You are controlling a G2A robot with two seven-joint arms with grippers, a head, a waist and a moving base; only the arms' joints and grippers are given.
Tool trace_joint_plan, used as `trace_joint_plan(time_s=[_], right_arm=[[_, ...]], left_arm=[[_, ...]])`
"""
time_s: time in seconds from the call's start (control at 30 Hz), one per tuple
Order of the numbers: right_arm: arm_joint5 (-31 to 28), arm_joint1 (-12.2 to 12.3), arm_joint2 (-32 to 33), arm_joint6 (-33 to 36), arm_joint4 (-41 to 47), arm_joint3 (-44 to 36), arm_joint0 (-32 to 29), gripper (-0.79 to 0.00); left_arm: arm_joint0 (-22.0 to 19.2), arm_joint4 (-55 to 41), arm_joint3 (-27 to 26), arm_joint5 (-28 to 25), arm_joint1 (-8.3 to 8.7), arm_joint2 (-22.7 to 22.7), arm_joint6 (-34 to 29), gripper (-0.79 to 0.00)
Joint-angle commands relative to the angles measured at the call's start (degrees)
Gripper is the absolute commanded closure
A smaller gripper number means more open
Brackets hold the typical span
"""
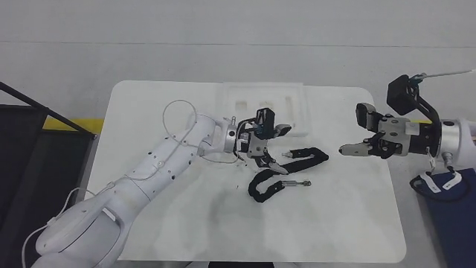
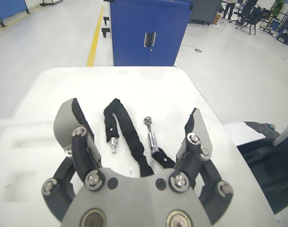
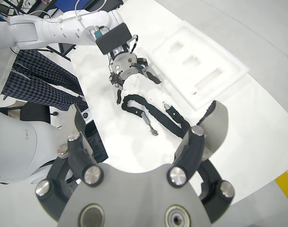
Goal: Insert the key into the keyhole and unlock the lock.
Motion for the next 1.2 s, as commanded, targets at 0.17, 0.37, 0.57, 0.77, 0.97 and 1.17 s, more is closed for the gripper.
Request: trace_joint_plan(time_s=[0.17,0.37,0.57,0.77,0.97,1.17], right_arm=[[-7.8,-1.8,-2.5,-14.4,-5.2,2.2,1.0,-0.785],[-14.1,-4.4,-8.7,-24.9,-11.3,6.8,5.4,-0.785],[-17.6,-7.3,-15.1,-30.6,-16.7,13.1,12.4,-0.785],[-20.6,-9.6,-18.7,-34.3,-20.7,18.3,17.5,-0.785],[-22.5,-11.3,-20.7,-36.5,-23.2,22.2,20.5,-0.785],[-22.8,-12.0,-21.2,-37.7,-24.6,24.1,21.6,-0.785]], left_arm=[[-3.5,1.8,-3.0,0.0,4.29,-3.6,3.3,-0.785],[-6.2,3.0,-4.8,0.0,8.39,-4.9,6.3,-0.785],[-8.4,3.2,-8.3,0.0,13.14,-4.6,7.6,-0.785],[-11.7,1.4,-10.3,0.0,18.21,-2.6,5.9,-0.785],[-13.9,-2.2,-12.0,0.0,21.71,-0.3,4.2,-0.785],[-14.6,-4.1,-12.6,0.0,23.02,0.7,4.3,-0.785]])
